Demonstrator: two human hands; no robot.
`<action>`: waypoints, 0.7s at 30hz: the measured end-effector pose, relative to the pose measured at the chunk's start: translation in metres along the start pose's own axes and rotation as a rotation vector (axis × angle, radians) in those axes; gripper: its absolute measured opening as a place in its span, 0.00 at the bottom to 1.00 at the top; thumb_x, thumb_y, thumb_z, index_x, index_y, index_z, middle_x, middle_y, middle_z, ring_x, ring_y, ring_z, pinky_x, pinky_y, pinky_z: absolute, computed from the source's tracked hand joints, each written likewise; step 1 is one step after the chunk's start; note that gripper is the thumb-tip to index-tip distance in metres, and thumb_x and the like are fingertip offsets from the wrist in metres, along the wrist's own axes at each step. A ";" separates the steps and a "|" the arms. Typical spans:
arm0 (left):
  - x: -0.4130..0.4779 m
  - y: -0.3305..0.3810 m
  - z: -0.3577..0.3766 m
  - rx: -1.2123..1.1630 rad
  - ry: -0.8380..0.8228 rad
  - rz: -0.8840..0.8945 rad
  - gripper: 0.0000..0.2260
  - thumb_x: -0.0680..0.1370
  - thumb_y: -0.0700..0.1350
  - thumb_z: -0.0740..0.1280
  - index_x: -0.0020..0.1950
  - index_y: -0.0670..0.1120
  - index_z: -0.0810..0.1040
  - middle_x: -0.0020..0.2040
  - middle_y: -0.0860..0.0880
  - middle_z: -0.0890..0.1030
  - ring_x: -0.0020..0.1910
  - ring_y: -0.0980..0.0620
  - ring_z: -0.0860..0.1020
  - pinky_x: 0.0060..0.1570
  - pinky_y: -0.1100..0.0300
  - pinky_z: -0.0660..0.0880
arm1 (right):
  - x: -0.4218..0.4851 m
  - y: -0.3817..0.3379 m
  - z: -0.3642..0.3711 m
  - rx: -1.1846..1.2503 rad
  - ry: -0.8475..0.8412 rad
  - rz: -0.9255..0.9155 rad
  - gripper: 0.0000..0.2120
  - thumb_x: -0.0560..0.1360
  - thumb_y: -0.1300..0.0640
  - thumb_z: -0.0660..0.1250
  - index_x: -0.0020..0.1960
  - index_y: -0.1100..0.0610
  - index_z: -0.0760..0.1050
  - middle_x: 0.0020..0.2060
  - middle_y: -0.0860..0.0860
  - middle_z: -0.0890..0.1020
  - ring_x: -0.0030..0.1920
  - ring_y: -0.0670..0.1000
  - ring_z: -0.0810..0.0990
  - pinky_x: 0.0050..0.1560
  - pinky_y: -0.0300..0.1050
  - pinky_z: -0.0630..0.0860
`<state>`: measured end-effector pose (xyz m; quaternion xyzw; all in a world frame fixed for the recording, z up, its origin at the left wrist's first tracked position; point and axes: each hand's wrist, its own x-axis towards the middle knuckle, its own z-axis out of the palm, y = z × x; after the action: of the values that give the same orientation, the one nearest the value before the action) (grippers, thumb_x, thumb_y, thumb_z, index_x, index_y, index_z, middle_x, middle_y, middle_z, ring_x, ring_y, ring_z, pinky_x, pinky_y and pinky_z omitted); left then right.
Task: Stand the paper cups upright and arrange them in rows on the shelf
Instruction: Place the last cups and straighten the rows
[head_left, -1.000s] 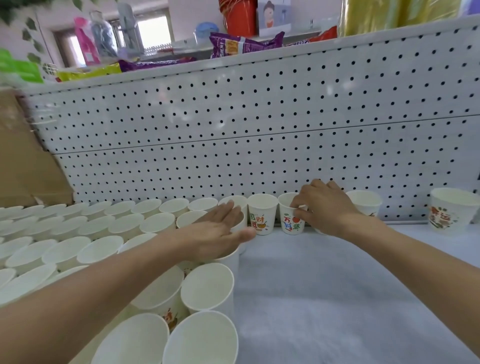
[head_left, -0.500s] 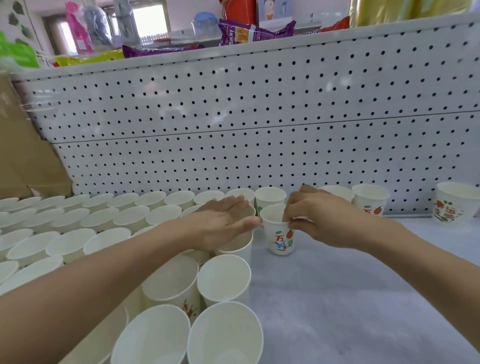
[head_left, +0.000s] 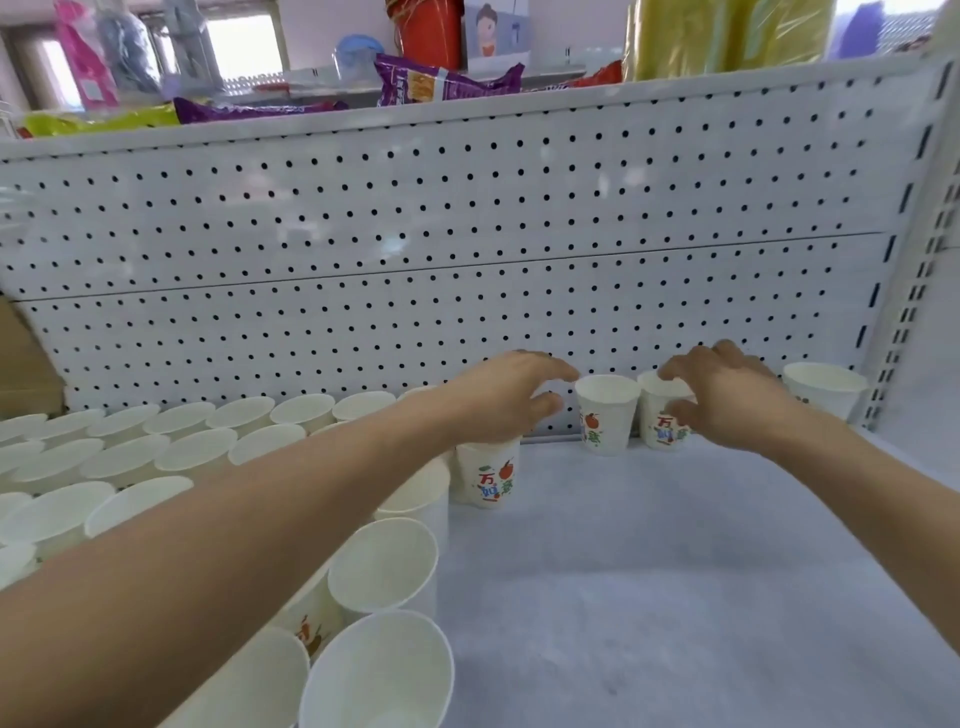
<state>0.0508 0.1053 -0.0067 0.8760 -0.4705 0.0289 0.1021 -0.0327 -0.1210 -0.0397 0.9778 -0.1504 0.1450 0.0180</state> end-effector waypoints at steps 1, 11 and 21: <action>0.015 0.007 0.006 0.038 -0.018 0.015 0.18 0.82 0.46 0.60 0.72 0.53 0.68 0.72 0.53 0.69 0.70 0.52 0.66 0.67 0.54 0.64 | 0.001 0.006 0.006 0.013 -0.005 0.012 0.18 0.77 0.53 0.64 0.66 0.51 0.71 0.60 0.52 0.74 0.62 0.55 0.68 0.57 0.50 0.68; 0.039 0.030 0.017 0.308 0.091 0.184 0.07 0.77 0.44 0.65 0.48 0.50 0.83 0.45 0.54 0.83 0.44 0.52 0.79 0.54 0.59 0.68 | -0.030 0.029 -0.004 0.232 0.143 -0.111 0.06 0.77 0.56 0.66 0.53 0.52 0.80 0.47 0.47 0.80 0.50 0.48 0.72 0.48 0.47 0.72; -0.073 0.016 -0.027 -0.182 0.043 0.025 0.04 0.72 0.43 0.75 0.45 0.51 0.86 0.38 0.60 0.82 0.37 0.67 0.78 0.34 0.75 0.69 | -0.095 -0.020 -0.022 0.474 0.139 -0.394 0.04 0.75 0.55 0.69 0.46 0.47 0.81 0.39 0.37 0.78 0.47 0.41 0.72 0.45 0.37 0.69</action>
<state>-0.0015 0.1624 0.0117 0.8562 -0.4799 0.0059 0.1911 -0.1194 -0.0725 -0.0461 0.9529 0.0816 0.2361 -0.1723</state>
